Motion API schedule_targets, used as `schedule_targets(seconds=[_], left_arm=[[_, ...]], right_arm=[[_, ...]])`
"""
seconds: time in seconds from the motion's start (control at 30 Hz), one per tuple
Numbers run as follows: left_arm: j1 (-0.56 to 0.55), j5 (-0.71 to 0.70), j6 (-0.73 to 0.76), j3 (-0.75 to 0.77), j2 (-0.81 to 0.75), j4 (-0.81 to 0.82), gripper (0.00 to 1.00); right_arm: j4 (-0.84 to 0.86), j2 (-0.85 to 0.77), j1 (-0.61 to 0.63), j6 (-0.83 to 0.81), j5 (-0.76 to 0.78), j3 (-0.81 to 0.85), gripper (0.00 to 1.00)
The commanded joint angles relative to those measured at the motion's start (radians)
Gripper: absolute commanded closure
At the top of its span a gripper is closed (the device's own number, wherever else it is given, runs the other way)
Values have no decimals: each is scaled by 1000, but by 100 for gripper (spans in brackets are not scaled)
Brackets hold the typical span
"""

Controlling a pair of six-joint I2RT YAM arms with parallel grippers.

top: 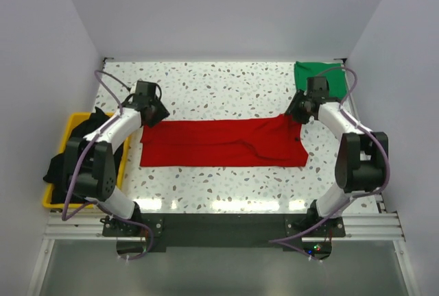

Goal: Fold and stack the t-shirts
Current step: Fold the tshirt

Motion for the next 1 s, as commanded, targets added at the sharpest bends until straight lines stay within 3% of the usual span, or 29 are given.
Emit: schedule_targets(seconds=[0.0, 0.17, 0.37, 0.73, 0.97], left_arm=[[3, 4, 2, 76, 53, 5, 52], [3, 30, -3, 120, 116, 11, 53], [3, 47, -13, 151, 176, 23, 54], [1, 33, -32, 156, 266, 36, 55], [3, 27, -33, 143, 286, 42, 56]], right_arm=[[64, 83, -1, 26, 25, 105, 56], [54, 173, -1, 18, 28, 188, 58], [30, 192, -3, 12, 40, 174, 64], [21, 184, -3, 3, 43, 149, 96], [13, 141, -6, -17, 78, 125, 100]])
